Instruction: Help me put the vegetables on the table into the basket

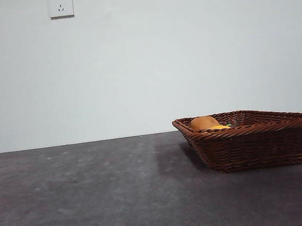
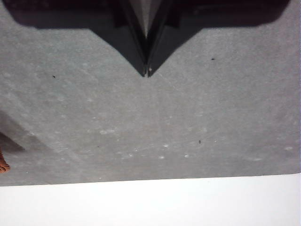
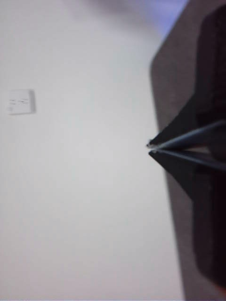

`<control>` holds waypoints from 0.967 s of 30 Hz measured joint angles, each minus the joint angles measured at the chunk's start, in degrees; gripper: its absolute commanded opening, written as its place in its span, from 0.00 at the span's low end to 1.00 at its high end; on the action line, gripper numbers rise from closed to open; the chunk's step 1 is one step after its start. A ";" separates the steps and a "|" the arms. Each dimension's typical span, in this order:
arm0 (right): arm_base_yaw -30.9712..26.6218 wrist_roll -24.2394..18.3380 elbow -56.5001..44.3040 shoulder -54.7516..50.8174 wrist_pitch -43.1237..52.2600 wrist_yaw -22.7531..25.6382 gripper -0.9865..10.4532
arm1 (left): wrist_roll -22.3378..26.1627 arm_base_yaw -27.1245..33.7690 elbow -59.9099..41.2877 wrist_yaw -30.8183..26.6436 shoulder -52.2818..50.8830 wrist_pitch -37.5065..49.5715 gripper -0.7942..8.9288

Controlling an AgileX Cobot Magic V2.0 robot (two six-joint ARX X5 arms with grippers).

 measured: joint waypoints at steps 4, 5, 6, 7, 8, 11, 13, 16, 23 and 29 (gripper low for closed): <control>0.02 -0.02 -6.54 -3.23 -1.33 -0.20 0.09 | -0.02 0.00 0.00 0.02 0.02 0.00 0.08; 0.02 -0.02 -6.71 -3.17 -3.37 -0.20 0.09 | -0.02 0.00 -0.02 0.02 0.04 -0.02 0.08; 0.02 -0.02 -6.75 -3.10 -5.44 -0.20 0.09 | -0.02 0.00 -0.02 0.02 0.04 0.00 0.08; 0.02 0.00 -6.75 -3.10 -7.52 -0.20 0.09 | 0.00 0.00 -0.02 0.02 0.07 0.00 0.08; 0.02 -0.02 -6.75 -3.17 -9.49 -0.20 0.09 | -0.02 0.00 0.00 0.02 0.13 0.00 0.08; 0.02 -0.02 -6.75 -3.21 -16.13 -0.22 0.09 | 0.00 0.00 -0.02 0.02 0.52 0.00 0.08; 0.02 0.00 -6.69 -3.19 -19.23 -0.22 0.09 | -0.02 0.00 0.00 0.04 0.55 0.02 0.08; 0.02 -0.02 -6.69 -3.26 -19.34 -0.24 0.09 | -0.02 0.00 -0.02 0.02 0.57 0.00 0.08; 0.02 -0.02 -6.69 -3.23 -19.39 -0.24 0.09 | -0.02 0.00 0.00 0.02 0.68 0.00 0.08; 0.02 -0.02 -6.69 -3.26 -19.37 -0.24 0.09 | -0.02 0.00 0.00 0.02 0.68 0.00 0.08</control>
